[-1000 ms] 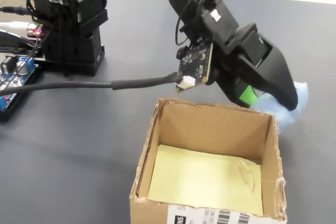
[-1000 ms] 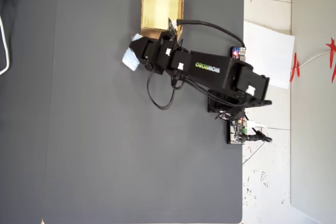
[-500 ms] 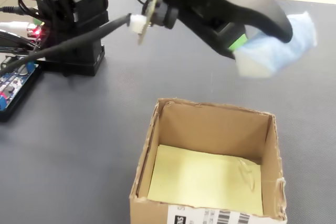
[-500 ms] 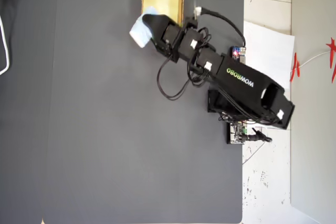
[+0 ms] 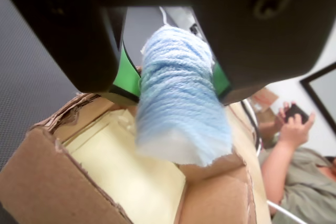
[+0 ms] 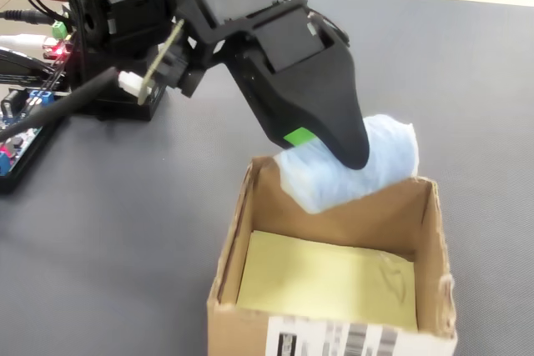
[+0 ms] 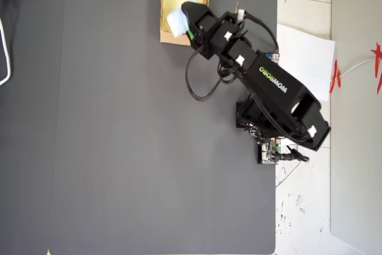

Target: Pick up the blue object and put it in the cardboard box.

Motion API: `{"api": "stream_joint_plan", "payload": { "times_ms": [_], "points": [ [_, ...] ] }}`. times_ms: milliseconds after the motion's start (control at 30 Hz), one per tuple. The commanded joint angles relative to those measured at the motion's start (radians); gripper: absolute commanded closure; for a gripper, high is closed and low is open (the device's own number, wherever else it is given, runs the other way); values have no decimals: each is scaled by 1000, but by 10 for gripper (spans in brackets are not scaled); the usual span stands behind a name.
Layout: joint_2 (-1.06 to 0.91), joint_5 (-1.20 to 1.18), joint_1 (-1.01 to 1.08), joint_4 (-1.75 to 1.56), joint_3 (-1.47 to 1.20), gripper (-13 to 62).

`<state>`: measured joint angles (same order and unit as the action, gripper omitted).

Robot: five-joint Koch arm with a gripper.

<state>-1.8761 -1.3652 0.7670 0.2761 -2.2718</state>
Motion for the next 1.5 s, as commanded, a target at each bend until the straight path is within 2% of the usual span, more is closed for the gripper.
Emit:
{"api": "stream_joint_plan", "payload": {
  "times_ms": [0, 167, 467, 700, 1067, 1467],
  "points": [
    [-9, -2, 5, -11, 72, 207],
    [-14, -25, 8, -17, 77, 171],
    [-60, -63, -5, -64, 100, 171],
    [-183, -166, -149, -153, 20, 171],
    [-480, -241, -546, -328, -345, 153],
    [-492, -334, -664, -586, -713, 153]
  ]
}}
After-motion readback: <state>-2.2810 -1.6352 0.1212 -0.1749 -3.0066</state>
